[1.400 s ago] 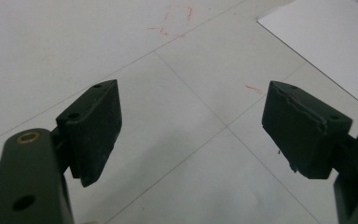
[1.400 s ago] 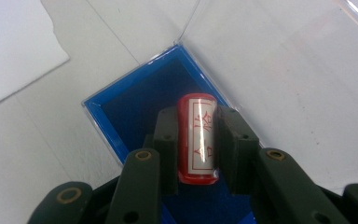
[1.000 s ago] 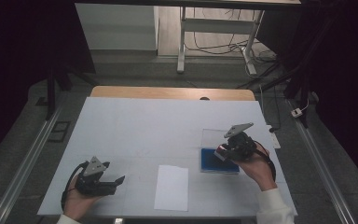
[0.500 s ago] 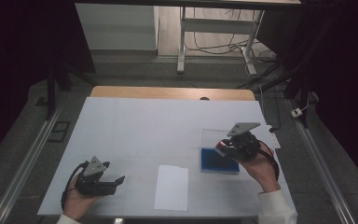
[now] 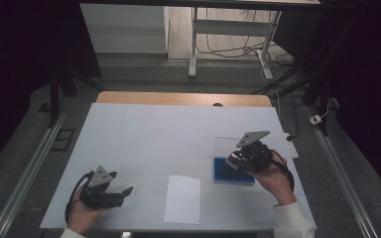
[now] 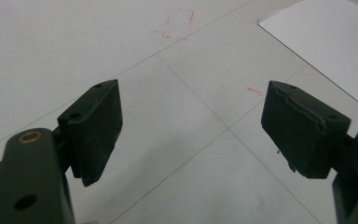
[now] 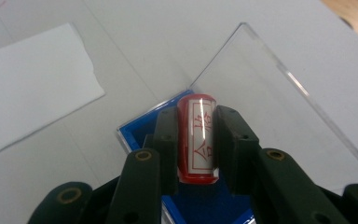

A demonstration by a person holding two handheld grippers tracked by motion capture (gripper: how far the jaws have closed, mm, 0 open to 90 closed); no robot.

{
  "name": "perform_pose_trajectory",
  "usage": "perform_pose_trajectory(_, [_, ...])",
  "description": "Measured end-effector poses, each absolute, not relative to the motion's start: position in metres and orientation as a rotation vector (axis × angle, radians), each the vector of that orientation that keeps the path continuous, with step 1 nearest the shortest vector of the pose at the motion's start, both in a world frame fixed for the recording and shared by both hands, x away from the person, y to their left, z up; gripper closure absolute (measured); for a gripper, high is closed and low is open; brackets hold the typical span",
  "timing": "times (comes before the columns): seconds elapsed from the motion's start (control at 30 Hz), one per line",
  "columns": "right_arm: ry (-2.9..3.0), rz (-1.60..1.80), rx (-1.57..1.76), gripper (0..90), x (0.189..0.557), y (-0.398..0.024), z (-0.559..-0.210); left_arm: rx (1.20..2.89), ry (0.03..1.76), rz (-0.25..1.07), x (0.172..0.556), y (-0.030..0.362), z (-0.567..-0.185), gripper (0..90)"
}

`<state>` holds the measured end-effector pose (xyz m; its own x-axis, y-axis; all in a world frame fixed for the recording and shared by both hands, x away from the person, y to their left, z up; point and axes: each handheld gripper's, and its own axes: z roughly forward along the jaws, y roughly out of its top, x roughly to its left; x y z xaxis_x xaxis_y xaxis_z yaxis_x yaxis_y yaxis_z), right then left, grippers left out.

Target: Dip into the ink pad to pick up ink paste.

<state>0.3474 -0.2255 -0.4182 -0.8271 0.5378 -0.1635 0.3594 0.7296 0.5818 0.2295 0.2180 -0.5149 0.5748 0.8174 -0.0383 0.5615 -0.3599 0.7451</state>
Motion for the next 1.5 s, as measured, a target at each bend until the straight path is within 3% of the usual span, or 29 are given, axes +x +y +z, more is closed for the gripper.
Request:
perform_pose_trajectory(0.8, [2.675, 0.670, 0.778, 70.3, 0.365, -0.224, -0.454, 2.079, 1.093, 0.432, 0.230, 0.217, -0.516, 20.9])
perform_pose_trajectory(1.5, [2.691, 0.634, 0.803, 70.1, 0.367, -0.221, -0.459, 2.087, 1.091, 0.422, 0.231, 0.215, -0.516, 20.9])
